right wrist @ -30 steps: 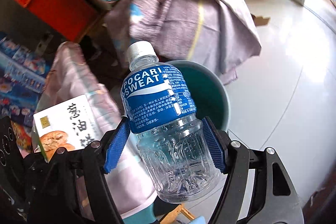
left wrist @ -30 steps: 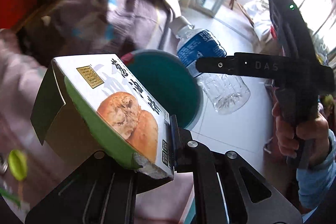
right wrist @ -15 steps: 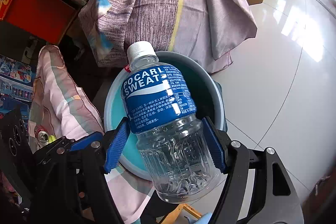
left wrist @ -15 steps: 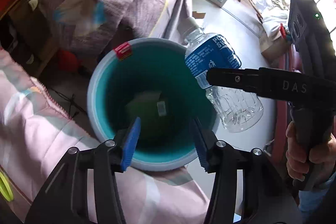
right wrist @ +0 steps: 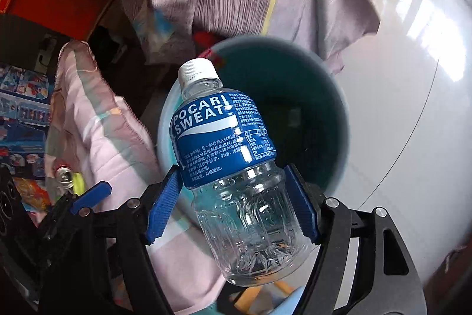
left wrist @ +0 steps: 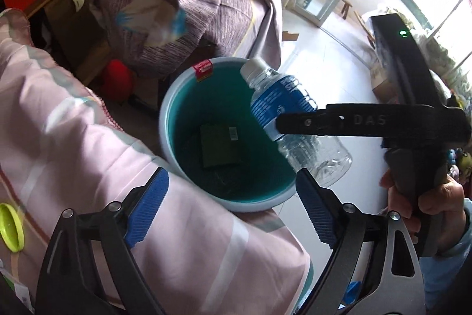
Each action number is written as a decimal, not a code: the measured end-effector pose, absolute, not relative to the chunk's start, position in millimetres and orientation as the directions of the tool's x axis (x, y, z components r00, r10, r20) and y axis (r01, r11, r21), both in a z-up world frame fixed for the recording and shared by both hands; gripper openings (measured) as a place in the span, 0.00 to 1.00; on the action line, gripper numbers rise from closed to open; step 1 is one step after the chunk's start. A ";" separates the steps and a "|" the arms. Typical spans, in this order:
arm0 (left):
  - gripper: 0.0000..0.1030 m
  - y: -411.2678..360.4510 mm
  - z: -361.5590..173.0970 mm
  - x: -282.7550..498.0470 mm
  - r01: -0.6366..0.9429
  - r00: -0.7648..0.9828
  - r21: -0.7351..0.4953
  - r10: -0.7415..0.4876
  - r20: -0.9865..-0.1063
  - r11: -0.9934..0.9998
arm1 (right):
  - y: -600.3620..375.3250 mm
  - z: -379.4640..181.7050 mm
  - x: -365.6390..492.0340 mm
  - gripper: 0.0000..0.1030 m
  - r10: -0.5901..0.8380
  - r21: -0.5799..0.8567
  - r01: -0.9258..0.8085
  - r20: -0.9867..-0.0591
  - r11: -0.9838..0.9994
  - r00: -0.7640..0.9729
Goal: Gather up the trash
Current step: 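Move both tools back over the table, then grasp the white medicine box upright with the right gripper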
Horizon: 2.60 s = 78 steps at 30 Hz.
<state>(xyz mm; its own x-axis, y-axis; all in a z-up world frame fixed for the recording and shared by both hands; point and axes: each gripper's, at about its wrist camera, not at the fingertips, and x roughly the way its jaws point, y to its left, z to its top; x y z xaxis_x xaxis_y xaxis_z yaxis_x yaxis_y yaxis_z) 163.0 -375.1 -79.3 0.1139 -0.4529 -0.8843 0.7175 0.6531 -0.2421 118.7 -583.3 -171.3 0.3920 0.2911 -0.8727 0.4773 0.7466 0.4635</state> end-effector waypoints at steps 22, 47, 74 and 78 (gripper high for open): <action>0.94 -301.0 -39.7 134.4 0.670 0.185 -0.287 -0.528 -0.829 0.685 | -557.0 -113.0 78.9 0.84 0.126 0.373 0.532 -0.888 0.760 0.442; 0.96 -73.2 -19.8 108.5 0.406 0.397 -0.275 -0.439 -0.806 0.872 | -325.3 -71.7 106.8 0.90 0.173 0.236 0.140 -0.917 0.962 0.359; 0.96 184.9 -53.3 151.5 -0.042 0.528 -0.227 -0.172 -0.832 0.973 | -55.6 -121.5 186.1 0.69 -0.055 -0.202 -0.414 -0.939 0.888 0.339; 0.96 197.1 -54.6 163.8 -0.038 0.539 -0.188 -0.138 -0.831 0.981 | -47.7 -131.2 193.2 0.68 -0.094 -0.244 -0.418 -0.932 0.875 0.349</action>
